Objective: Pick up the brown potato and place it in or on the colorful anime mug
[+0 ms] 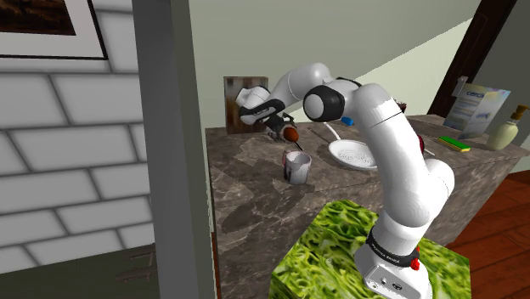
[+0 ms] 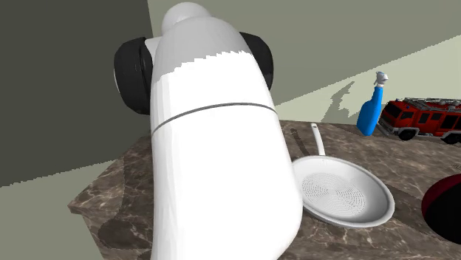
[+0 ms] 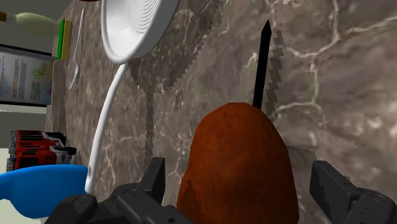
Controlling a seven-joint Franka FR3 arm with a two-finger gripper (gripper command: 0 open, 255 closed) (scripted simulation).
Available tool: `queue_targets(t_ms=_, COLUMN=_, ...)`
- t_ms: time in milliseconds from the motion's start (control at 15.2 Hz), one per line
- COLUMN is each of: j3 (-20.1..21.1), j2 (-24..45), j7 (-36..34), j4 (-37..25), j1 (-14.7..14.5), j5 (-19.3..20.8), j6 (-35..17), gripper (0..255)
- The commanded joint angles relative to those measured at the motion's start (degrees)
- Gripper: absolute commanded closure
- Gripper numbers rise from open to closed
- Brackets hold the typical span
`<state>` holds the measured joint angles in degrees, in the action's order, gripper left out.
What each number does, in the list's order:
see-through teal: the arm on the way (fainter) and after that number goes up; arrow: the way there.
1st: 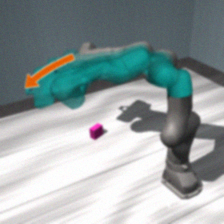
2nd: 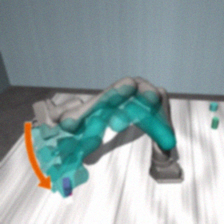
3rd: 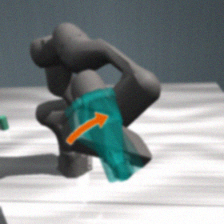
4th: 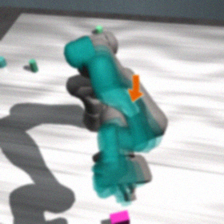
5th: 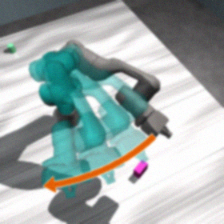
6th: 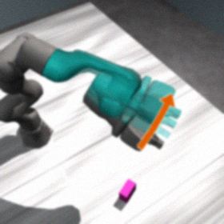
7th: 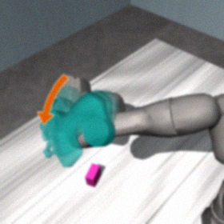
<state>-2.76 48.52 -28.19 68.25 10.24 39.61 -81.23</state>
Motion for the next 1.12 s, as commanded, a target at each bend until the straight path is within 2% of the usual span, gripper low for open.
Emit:
queue_targets(t_ms=0, j3=0.0, j2=-0.6, j7=-0.4, j4=1.4, j1=0.2, j5=0.1, j6=-0.7, gripper=0)
queue_targets(t_ms=396, j3=0.0, j2=-0.6, j7=-0.4, j4=1.4, j1=0.2, j5=0.1, j6=-0.7, gripper=0)
queue_targets(t_ms=462, j3=0.0, j2=-0.6, j7=-0.4, j4=1.4, j1=0.2, j5=0.1, j6=-0.7, gripper=255)
queue_targets(t_ms=1056, j3=0.0, j2=-0.6, j7=-0.4, j4=1.4, j1=0.2, j5=0.1, j6=-0.7, gripper=255)
